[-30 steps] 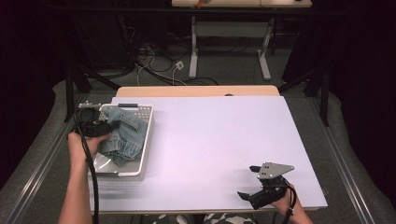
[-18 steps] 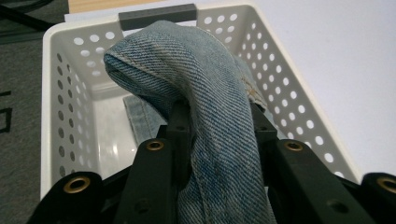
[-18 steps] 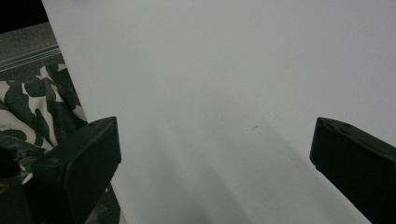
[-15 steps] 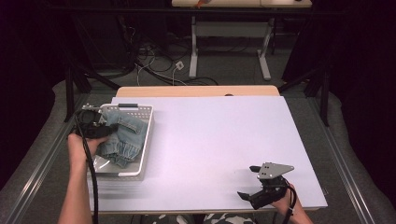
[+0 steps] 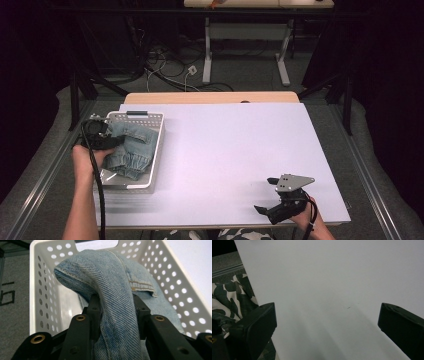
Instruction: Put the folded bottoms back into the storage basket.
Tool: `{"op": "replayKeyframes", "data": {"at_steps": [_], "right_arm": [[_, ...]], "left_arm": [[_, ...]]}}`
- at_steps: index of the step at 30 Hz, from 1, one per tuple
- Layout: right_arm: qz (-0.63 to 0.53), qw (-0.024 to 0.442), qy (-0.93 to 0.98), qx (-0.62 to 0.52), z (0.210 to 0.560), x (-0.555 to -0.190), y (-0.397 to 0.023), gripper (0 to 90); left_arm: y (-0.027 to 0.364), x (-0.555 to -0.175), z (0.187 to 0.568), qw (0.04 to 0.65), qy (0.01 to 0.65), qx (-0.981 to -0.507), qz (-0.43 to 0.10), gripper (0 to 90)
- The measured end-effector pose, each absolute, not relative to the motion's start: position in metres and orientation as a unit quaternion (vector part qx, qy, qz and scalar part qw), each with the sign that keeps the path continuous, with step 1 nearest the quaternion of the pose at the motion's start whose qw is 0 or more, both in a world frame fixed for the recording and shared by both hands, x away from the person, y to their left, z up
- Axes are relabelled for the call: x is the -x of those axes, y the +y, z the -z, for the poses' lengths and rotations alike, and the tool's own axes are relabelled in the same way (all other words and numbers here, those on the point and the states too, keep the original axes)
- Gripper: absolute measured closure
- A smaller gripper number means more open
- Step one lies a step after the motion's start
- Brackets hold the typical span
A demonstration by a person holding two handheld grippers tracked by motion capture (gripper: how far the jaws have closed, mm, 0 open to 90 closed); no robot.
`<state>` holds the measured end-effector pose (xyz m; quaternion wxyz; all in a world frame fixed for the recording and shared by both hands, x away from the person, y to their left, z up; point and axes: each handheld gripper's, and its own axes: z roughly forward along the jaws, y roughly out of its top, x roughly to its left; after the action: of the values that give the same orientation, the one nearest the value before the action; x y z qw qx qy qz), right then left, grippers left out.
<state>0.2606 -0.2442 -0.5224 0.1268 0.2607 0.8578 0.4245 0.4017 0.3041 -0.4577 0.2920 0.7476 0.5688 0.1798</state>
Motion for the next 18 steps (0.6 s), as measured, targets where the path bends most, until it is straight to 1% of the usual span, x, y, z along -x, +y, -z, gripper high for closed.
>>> {"op": "replayKeyframes", "data": {"at_steps": [18], "right_arm": [[-0.424, 0.13, 0.857, -0.261, 0.522, -0.26, -0.244, 2.3]], "left_arm": [[0.315, -0.407, 0.476, 0.287, 0.588, -0.737, -0.17, 66.3]]}}
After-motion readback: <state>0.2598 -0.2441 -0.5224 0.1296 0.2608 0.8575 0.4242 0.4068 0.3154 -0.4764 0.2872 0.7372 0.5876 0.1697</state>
